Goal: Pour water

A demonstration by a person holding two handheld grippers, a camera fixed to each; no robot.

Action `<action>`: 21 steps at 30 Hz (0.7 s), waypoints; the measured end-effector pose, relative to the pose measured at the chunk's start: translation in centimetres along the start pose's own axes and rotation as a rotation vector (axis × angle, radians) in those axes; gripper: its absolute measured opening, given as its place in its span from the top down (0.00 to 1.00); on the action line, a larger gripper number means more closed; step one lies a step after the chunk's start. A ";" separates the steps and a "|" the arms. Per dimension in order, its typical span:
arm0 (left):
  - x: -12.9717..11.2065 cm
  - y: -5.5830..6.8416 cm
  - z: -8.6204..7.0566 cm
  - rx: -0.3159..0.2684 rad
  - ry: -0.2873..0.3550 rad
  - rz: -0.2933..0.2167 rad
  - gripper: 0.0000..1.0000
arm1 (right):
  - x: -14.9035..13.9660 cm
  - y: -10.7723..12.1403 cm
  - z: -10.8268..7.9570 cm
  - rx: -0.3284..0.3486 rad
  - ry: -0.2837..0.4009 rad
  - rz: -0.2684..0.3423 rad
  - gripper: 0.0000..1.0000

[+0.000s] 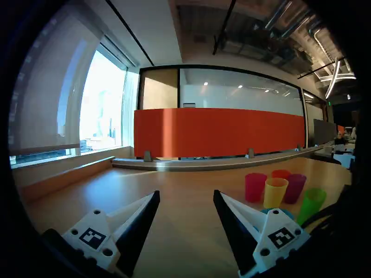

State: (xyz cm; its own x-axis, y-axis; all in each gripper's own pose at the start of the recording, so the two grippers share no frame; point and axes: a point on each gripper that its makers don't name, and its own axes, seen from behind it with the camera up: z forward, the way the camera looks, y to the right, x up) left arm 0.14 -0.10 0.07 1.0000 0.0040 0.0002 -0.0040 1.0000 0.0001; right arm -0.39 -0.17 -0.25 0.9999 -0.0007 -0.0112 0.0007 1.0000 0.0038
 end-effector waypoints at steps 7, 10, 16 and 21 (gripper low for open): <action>0.0 0.0 0.0 0.000 0.000 0.000 0.15 | 0.2 -0.2 -0.1 0.001 -0.011 0.002 0.01; 0.0 0.0 0.0 0.000 0.000 0.000 0.15 | 0.3 -0.2 -0.1 0.002 -0.011 0.002 0.01; 0.0 0.0 0.0 0.000 0.000 0.000 0.15 | 0.4 -0.2 -0.1 0.001 -0.012 0.002 0.01; 0.0 0.0 0.0 0.000 0.000 0.000 0.15 | 0.4 -0.2 0.0 0.000 -0.012 0.002 0.01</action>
State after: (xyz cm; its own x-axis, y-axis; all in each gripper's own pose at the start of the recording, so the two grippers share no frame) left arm 0.14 -0.12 0.07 1.0000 0.0043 0.0003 -0.0043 1.0000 0.0000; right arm -0.02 -0.37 -0.29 1.0000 0.0012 0.0004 -0.0012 1.0000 0.0039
